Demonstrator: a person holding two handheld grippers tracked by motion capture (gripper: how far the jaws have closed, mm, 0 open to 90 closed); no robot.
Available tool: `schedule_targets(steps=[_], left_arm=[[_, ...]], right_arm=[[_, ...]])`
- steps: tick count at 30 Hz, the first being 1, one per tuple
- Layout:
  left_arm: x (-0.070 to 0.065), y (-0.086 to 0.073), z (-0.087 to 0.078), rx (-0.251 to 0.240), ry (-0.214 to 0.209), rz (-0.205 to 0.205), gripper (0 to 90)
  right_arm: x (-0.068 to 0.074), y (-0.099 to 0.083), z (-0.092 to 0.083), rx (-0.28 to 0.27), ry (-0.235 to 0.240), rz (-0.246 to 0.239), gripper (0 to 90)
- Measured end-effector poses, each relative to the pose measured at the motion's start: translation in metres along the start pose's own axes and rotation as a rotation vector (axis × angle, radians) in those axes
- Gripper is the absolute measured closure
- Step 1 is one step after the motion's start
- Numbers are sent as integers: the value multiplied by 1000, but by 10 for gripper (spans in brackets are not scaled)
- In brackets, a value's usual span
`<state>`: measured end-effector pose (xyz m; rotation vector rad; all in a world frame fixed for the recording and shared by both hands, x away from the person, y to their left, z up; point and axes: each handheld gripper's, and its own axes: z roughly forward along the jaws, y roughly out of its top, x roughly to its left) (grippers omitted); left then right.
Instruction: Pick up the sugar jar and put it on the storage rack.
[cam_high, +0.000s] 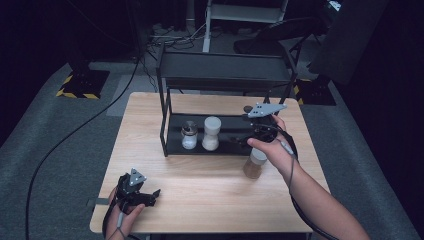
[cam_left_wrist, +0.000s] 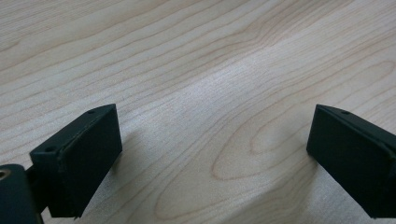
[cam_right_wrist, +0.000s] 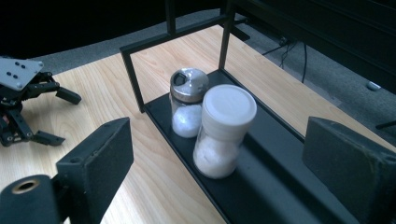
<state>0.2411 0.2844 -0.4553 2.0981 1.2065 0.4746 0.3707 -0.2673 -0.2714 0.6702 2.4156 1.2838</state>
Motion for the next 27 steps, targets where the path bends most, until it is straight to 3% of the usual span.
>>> schedule_targets(steps=[17, 27], left_arm=[[0, 0, 0, 0, 0, 0, 27], [0, 0, 0, 0, 0, 0, 27]], right_arm=[[1, -31, -39, -1, -51, 28, 87], [2, -56, -58, -1, -68, 71, 82]])
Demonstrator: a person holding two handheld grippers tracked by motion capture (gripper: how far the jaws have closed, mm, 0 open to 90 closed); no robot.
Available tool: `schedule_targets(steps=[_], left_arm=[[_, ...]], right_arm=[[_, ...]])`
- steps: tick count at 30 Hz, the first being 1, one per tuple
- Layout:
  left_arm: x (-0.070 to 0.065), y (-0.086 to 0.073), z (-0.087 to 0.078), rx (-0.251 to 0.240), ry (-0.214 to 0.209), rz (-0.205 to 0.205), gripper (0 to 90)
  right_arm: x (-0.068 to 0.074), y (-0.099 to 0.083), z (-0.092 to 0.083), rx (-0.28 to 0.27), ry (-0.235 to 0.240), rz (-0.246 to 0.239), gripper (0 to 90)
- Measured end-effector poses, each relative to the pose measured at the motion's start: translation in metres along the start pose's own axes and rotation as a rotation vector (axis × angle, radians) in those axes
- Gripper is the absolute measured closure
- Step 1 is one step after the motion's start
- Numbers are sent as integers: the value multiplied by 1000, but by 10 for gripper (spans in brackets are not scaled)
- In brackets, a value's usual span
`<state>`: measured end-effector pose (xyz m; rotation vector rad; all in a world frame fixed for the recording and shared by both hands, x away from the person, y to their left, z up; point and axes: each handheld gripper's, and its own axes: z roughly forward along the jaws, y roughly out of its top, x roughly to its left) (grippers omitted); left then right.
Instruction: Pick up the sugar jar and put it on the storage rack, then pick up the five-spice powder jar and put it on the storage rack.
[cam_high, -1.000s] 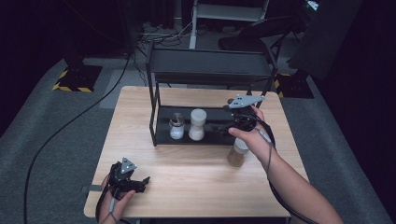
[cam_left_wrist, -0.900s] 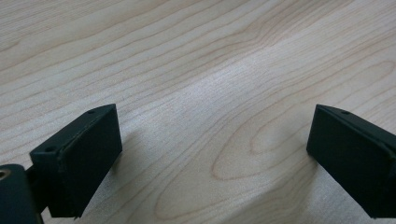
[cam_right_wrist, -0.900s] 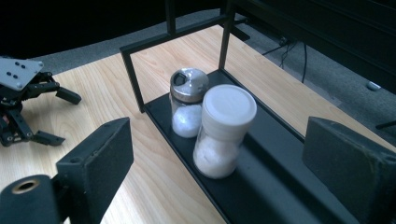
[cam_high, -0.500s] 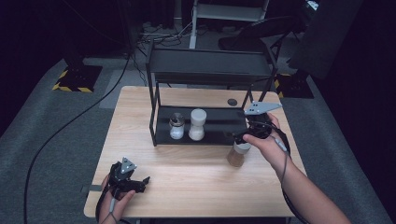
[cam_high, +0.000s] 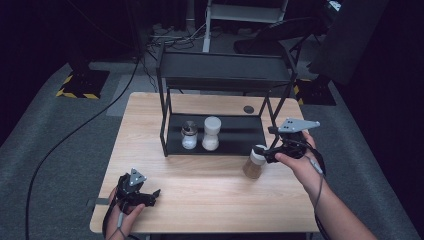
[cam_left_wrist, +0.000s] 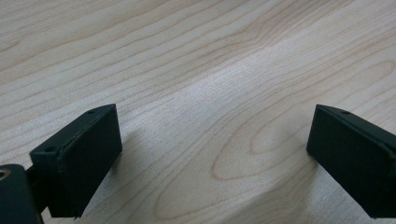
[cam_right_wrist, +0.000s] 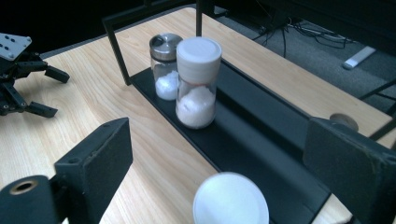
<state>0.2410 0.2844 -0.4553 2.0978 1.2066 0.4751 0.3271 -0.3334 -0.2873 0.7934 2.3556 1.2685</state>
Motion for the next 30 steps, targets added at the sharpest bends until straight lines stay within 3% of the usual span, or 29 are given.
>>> schedule_targets(steps=[9, 22, 30], left_arm=[[0, 0, 0, 0, 0, 0, 27], [0, 0, 0, 0, 0, 0, 27], [0, 0, 0, 0, 0, 0, 27]], right_arm=[[-2, -24, -7, -2, -16, 33, 60], [-4, -64, 6, 7, -35, 69, 53], [-7, -87, 15, -28, -28, 90, 51]])
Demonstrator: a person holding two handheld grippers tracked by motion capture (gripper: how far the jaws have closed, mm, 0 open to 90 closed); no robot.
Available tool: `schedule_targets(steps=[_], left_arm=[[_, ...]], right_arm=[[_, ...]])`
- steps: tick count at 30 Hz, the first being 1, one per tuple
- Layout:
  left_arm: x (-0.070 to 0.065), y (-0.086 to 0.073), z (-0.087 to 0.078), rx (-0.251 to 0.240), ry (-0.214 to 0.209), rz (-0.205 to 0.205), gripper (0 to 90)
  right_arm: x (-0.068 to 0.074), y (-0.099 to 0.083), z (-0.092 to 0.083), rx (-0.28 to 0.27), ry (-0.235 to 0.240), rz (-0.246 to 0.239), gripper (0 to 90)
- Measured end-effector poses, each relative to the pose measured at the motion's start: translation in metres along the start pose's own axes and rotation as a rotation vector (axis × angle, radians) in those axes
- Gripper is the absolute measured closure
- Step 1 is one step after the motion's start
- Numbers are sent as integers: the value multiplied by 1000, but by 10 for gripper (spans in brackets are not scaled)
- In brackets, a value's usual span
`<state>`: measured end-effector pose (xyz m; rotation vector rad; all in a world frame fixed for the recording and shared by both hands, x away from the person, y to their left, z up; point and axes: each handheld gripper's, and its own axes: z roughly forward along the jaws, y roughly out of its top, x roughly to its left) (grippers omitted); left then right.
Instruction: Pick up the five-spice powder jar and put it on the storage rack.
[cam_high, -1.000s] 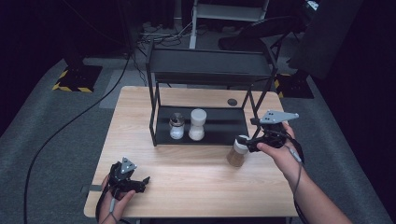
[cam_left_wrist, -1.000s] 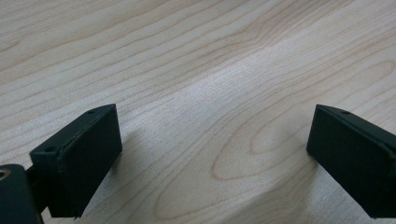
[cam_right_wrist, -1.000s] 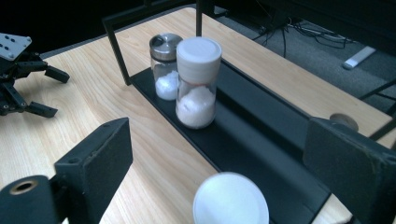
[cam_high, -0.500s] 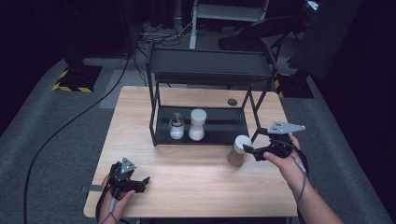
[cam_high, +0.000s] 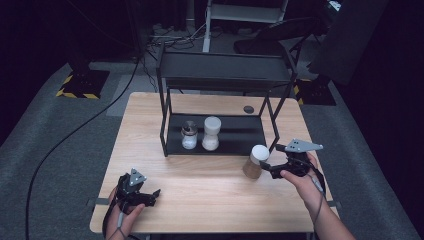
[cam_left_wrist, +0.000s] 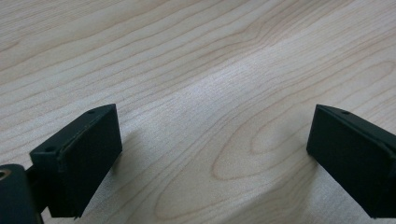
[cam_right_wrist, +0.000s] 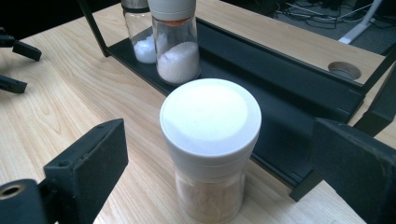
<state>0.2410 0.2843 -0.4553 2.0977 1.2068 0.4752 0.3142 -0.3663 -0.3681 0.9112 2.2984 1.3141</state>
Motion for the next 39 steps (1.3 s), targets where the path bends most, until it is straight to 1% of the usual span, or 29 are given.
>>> schedule_targets(steps=[3, 6, 12, 16, 22, 25, 26, 28, 29, 31, 33, 34, 35, 39], left_arm=[[0, 0, 0, 0, 0, 0, 27], [0, 0, 0, 0, 0, 0, 26], [0, 0, 0, 0, 0, 0, 26], [0, 0, 0, 0, 0, 0, 26], [0, 0, 0, 0, 0, 0, 26], [0, 0, 0, 0, 0, 0, 26], [0, 0, 0, 0, 0, 0, 26], [0, 0, 0, 0, 0, 0, 26], [0, 0, 0, 0, 1, -1, 26], [0, 0, 0, -1, 1, -2, 26], [0, 0, 0, -2, 1, -1, 26], [0, 0, 0, -1, 1, -1, 26], [0, 0, 0, -1, 1, -2, 26], [0, 0, 0, -1, 1, -1, 26]], right_arm=[[-3, -9, 4, -24, 4, 15, 51], [-5, -14, 9, -31, 7, 21, 50], [-12, -25, 16, -65, 18, 11, 59], [-15, -29, 23, -69, 33, 1, 70], [-16, -29, 30, -63, 41, 7, 109], [-16, -27, 34, -52, 48, -9, 144], [-14, -25, 37, -45, 45, -20, 175], [-12, -24, 38, -43, 40, -31, 197], [-10, -23, 38, -40, 33, -45, 213], [-7, -20, 39, -32, 30, -71, 254], [-6, -18, 41, -26, 35, -84, 308], [-5, -17, 41, -22, 29, -89, 325], [-4, -16, 41, -20, 22, -93, 330], [-4, -14, 40, -11, 24, -97, 333]])
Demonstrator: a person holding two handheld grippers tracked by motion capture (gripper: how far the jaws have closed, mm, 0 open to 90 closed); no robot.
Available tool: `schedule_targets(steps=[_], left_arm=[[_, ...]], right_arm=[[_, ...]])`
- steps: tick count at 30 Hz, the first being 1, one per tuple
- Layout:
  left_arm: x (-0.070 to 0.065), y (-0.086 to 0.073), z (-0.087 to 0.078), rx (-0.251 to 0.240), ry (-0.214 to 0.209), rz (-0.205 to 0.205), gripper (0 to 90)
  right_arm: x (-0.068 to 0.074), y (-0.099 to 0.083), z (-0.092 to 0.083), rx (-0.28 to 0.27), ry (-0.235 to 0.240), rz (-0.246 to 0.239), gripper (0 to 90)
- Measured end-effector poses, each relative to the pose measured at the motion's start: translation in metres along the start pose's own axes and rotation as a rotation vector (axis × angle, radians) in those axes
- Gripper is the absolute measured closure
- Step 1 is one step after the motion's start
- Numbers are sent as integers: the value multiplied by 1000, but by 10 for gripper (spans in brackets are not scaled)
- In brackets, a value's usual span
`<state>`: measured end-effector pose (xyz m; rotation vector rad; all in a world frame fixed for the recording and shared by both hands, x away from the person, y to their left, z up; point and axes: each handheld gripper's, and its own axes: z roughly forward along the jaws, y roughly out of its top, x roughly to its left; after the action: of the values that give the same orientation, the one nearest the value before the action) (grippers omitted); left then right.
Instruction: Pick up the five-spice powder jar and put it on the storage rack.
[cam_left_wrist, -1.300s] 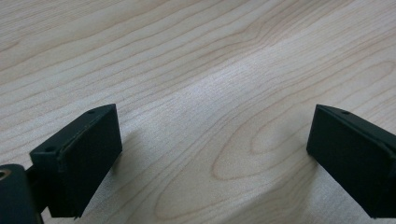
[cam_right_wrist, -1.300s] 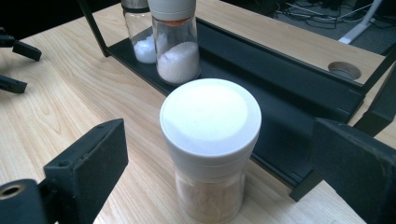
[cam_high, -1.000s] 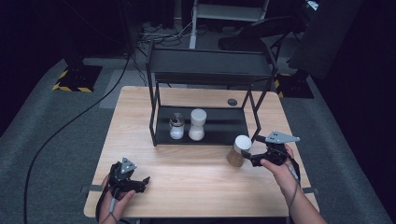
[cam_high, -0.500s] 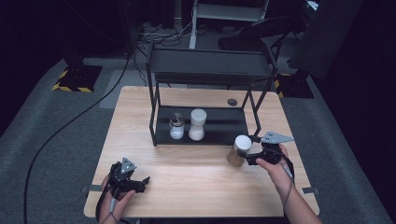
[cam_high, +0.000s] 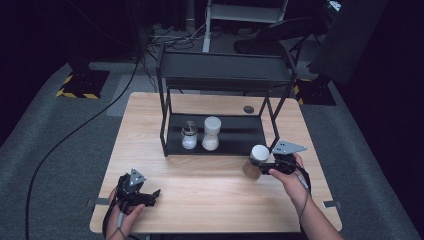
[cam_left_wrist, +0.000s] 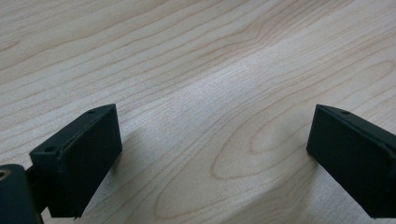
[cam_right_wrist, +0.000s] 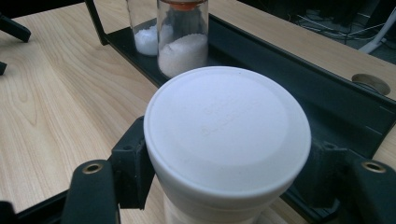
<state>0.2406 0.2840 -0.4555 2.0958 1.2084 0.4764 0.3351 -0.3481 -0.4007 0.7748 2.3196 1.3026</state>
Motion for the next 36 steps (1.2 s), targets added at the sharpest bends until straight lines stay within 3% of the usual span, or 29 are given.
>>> schedule_targets(steps=[12, 25, 36], left_arm=[[0, 0, 0, 0, -1, 0, 25], [0, 0, 0, -1, 1, 0, 24], [-2, 2, 2, 5, 5, -3, 12]], right_arm=[[-3, 12, -4, 4, 14, -2, 334], [-11, 44, -13, -18, 13, -32, 335], [-23, 70, -11, -24, 21, -41, 334]])
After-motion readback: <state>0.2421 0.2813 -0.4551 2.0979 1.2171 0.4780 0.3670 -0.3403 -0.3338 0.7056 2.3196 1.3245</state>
